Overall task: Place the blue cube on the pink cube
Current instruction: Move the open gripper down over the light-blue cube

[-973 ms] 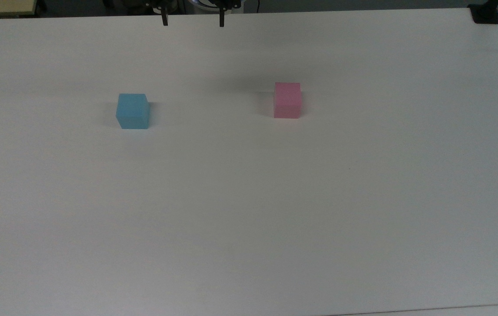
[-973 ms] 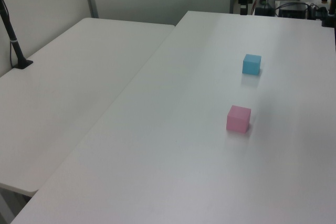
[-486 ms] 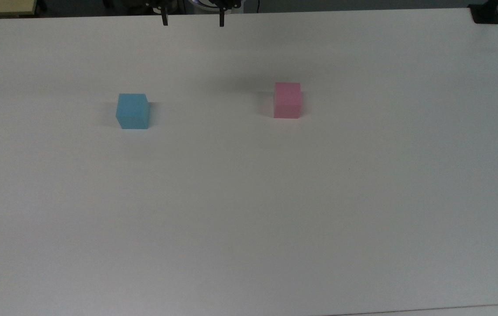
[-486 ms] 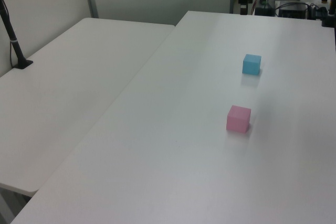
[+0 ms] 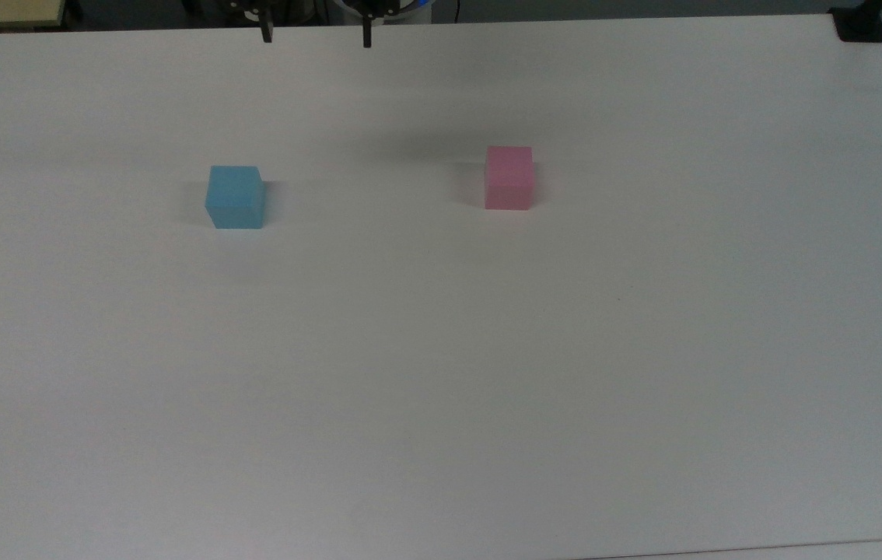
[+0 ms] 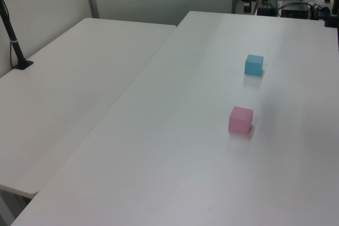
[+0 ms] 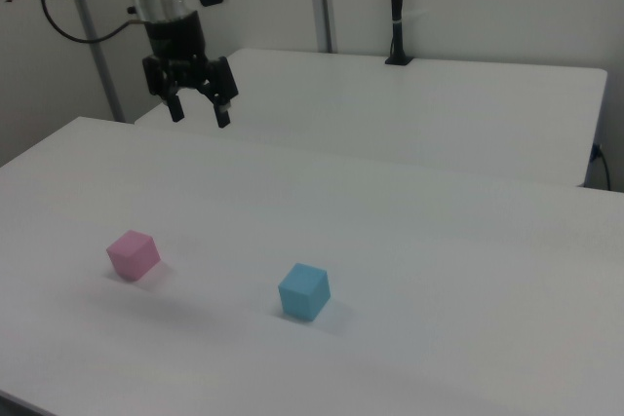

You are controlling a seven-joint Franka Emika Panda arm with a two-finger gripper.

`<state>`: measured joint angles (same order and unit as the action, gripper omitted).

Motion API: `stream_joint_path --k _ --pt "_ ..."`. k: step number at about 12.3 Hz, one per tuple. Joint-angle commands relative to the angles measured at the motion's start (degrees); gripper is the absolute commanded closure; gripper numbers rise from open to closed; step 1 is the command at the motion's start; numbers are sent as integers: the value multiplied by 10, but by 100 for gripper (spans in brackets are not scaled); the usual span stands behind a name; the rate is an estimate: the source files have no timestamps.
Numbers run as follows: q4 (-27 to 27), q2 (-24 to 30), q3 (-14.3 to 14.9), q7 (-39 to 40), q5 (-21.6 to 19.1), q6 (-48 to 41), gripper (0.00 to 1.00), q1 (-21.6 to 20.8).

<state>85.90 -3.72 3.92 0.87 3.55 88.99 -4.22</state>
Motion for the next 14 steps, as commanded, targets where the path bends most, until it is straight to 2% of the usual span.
stream_joint_path --k 1,6,9,11,14 --pt "8 13 6 51 -1 -7 0 41" --pt "14 3 7 141 -5 0 0 135" --pt "25 -23 7 144 0 16 0 149" --pt "118 -16 7 144 3 118 0 149" --pt "223 -37 5 144 27 266 0 148"
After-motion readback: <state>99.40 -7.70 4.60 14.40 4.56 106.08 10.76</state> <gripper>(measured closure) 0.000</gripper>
